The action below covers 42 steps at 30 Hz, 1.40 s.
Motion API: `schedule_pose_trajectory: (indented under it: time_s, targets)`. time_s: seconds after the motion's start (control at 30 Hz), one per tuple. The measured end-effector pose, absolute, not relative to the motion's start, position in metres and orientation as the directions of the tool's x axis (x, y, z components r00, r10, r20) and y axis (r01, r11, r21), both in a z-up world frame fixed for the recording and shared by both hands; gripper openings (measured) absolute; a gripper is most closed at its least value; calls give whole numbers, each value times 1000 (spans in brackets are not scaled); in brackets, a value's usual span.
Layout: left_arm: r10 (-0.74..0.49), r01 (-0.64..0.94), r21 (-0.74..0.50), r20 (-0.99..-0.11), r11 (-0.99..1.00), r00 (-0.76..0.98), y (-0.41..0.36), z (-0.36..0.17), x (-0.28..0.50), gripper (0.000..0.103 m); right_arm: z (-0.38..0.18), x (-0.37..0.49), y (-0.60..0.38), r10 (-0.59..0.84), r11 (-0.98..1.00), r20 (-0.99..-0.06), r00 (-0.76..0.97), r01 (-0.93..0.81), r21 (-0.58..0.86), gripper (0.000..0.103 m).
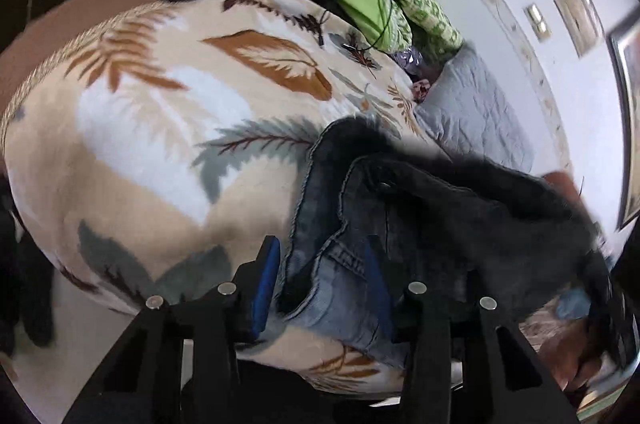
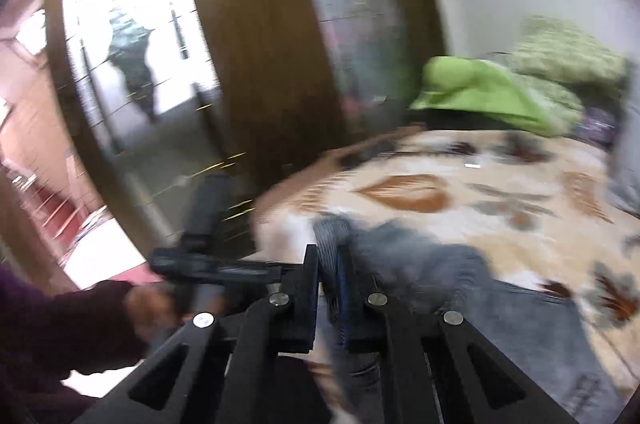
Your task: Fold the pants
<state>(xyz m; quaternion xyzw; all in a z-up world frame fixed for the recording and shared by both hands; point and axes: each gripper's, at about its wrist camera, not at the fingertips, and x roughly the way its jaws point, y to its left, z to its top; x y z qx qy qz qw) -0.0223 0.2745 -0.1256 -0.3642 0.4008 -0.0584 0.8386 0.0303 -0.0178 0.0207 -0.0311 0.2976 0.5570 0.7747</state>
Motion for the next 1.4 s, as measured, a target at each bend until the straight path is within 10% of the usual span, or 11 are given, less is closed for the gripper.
schedule_pose_trajectory:
  time_s: [0.27, 0.8, 1.4]
  targets:
    - [-417, -213, -704, -606, 677, 677, 296, -130, -40, 44, -38, 12, 26, 772, 330, -635, 8, -860, 390, 10]
    - [-609, -53, -772, -539, 633, 581, 216, -116, -78, 45, -97, 56, -145, 625, 741, -693, 358, -553, 382, 10]
    - [-461, -201, -750, -569, 630, 681, 249, -110, -14, 44, -121, 61, -150, 602, 762, -736, 309, -497, 415, 10]
